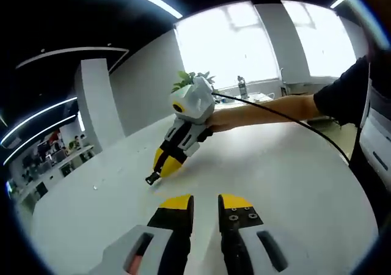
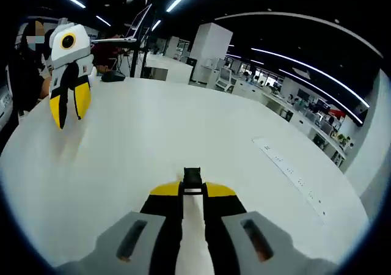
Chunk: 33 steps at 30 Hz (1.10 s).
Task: Snap the two parts of the plastic buckle together until the buckle closes and remains connected.
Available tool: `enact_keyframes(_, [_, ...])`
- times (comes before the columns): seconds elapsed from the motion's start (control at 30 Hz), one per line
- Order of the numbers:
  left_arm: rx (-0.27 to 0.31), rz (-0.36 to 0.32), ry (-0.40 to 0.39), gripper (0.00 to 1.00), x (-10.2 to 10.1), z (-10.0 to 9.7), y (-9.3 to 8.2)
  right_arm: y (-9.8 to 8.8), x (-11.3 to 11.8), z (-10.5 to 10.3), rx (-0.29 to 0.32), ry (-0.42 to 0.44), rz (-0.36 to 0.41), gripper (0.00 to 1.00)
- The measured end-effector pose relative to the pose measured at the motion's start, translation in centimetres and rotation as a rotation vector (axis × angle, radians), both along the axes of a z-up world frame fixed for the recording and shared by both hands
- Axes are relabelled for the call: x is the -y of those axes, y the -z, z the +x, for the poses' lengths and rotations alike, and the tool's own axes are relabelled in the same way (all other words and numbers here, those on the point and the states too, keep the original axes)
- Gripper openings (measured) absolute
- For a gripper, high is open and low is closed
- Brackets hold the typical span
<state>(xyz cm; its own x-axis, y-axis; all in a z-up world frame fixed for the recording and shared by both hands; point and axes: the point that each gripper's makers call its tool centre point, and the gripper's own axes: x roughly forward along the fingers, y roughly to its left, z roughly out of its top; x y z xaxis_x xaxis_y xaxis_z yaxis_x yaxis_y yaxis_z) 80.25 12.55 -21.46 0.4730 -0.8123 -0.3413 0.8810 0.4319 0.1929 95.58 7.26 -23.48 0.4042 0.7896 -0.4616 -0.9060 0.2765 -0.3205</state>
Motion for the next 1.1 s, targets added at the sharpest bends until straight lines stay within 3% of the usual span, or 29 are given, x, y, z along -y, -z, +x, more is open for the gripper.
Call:
enact_keyframes(0.33, [0.002,0.012,-0.01,0.15,-0.1,0.2,0.2,0.6,0.0,2.0,-0.013,0.046,0.005,0.11])
enact_keyframes(1.1, [0.006,0.033,-0.014,0.15,-0.2,0.5,0.5,0.9,0.3,3.2,-0.067,0.094,0.066,0.12])
